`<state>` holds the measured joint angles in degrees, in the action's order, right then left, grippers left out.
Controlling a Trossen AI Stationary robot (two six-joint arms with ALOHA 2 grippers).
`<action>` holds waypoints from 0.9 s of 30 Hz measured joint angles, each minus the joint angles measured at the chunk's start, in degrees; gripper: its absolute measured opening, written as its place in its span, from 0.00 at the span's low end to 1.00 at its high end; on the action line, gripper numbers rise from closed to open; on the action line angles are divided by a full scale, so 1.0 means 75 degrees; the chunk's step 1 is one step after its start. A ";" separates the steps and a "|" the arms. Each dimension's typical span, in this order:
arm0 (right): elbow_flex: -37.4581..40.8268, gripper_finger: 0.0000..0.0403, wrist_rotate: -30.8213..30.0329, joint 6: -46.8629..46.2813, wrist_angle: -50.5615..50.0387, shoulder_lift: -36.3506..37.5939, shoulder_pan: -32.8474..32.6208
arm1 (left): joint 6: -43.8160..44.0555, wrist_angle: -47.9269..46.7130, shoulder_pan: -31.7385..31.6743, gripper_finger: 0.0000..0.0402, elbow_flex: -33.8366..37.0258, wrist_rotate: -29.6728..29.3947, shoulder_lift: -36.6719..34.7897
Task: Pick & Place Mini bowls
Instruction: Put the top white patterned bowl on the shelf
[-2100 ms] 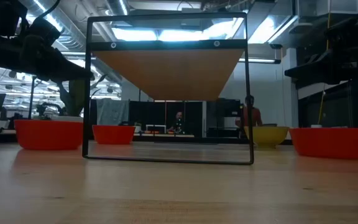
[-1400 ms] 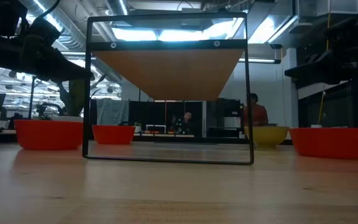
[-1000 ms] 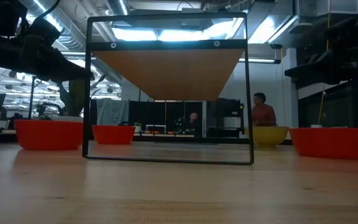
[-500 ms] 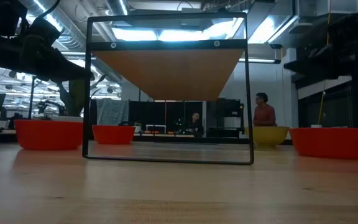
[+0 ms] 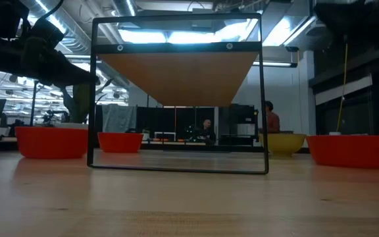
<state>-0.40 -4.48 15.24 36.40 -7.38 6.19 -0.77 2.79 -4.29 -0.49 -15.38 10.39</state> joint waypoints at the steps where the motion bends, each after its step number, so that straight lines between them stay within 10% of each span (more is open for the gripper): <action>1: 0.0000 0.12 -0.0006 -0.0032 0.0276 0.0000 0.0001 | 0.0000 0.0000 0.0000 0.01 0.0000 0.0001 -0.0001; 12: -0.1010 0.12 -0.0327 -0.0620 0.0963 0.0001 0.0001 | 0.0000 0.0001 0.0001 0.01 0.0000 0.0000 0.0000; 27: -0.3894 0.12 -0.1041 -0.0356 -0.2103 -0.0251 0.0001 | 0.0001 0.0000 0.0003 0.01 0.0000 0.0000 -0.0002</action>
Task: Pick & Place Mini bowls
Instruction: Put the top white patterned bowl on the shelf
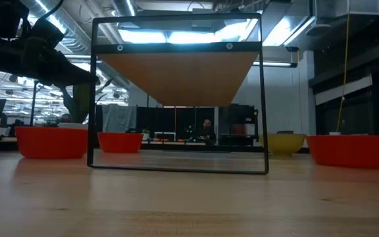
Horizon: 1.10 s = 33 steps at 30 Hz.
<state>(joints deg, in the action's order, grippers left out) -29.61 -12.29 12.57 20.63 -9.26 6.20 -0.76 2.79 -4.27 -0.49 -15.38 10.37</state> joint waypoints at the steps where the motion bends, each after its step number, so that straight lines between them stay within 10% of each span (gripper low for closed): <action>1: -0.0205 0.12 -0.0084 0.0013 -0.0251 -0.0055 0.0000 | -0.0002 0.0000 -0.0002 0.01 0.0000 0.0000 0.0001; 33: -0.5768 0.12 -0.0504 0.0782 -0.5187 -0.3549 0.0000 | -0.0001 0.0000 -0.0003 0.01 0.0000 0.0000 0.0002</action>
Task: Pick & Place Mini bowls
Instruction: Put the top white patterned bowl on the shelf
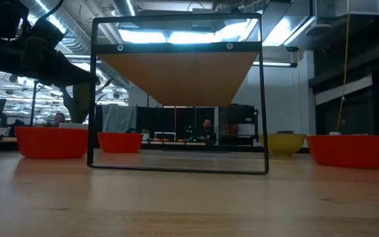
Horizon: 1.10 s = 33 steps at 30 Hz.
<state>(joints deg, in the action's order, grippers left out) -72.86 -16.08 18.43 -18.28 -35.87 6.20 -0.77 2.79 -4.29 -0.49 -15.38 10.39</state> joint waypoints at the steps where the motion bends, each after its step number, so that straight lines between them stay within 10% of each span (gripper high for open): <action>1: -0.0138 0.12 -0.0008 0.0033 -0.0095 -0.0104 0.0000 | 0.0001 0.0000 0.0000 0.01 0.0000 0.0000 -0.0002; 33: -0.2060 0.12 -0.0522 0.0219 -0.1646 -0.1628 0.0003 | 0.0000 0.0001 0.0000 0.01 0.0000 0.0000 -0.0002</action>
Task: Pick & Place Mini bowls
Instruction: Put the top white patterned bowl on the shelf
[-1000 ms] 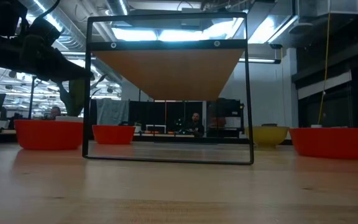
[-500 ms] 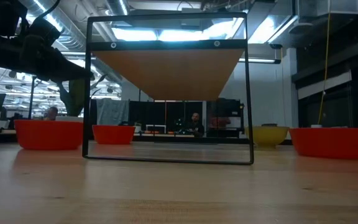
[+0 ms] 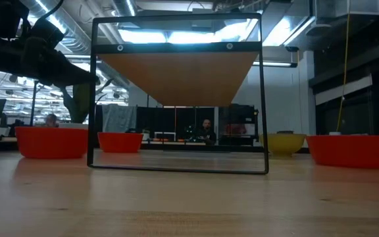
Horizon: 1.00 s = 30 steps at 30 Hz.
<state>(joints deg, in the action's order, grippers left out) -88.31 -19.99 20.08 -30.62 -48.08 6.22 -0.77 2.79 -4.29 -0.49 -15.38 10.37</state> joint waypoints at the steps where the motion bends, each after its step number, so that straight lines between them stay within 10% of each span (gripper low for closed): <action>1: 0.0000 0.12 -0.0002 -0.0004 -0.0037 -0.0008 0.0000 | -0.0001 -0.0001 0.0003 0.01 0.0000 0.0000 0.0003; 19: 0.0000 0.12 -0.5567 0.0540 -0.0406 -0.0805 0.0000 | 0.0000 0.0001 0.0000 0.01 0.0000 0.0000 0.0002; 30: 0.0006 0.12 -0.6218 0.1342 0.0201 -0.1276 -0.0001 | -0.0001 -0.0001 0.0000 0.01 0.0000 0.0000 0.0000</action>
<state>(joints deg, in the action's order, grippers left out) -88.27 -66.62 30.14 -29.11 -57.66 6.21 -0.78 2.79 -4.29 -0.49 -15.38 10.37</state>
